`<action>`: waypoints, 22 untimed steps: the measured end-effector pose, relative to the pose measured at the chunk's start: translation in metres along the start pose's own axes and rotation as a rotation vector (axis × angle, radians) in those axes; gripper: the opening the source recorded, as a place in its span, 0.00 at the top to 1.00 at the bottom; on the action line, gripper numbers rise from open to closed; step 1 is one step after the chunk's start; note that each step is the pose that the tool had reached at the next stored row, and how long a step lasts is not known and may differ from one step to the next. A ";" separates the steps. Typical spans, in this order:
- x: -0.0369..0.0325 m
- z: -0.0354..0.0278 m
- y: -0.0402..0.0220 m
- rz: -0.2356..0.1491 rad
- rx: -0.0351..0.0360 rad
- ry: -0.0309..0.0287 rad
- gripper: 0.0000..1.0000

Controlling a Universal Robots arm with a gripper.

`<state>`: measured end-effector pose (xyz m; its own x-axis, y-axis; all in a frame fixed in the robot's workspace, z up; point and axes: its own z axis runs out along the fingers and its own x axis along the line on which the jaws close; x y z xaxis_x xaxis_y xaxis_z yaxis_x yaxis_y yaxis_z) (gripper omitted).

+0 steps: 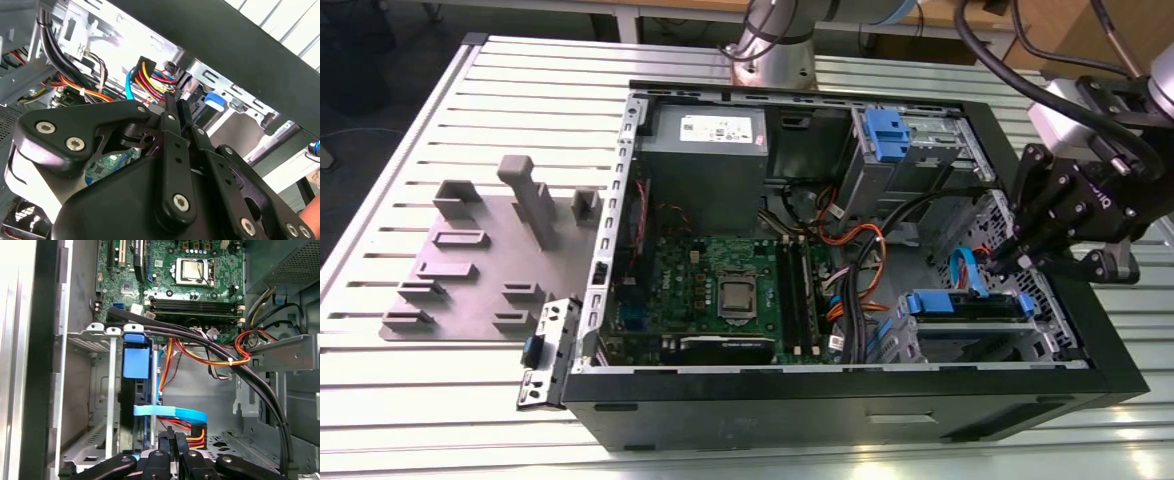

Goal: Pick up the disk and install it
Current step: 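Insert the second disk wire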

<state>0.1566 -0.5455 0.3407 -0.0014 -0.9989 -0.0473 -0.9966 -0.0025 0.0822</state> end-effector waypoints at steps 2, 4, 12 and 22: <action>0.0035 -0.0001 0.0006 0.000 0.0000 0.0001 0.84; 0.0072 -0.0003 0.0009 0.000 0.0000 0.0001 0.84; 0.0168 -0.0007 0.0013 0.000 0.0000 0.0000 0.84; 0.0246 -0.0010 0.0014 0.000 0.0000 0.0000 0.84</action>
<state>0.1553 -0.5701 0.3407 -0.0014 -0.9989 -0.0474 -0.9966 -0.0025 0.0822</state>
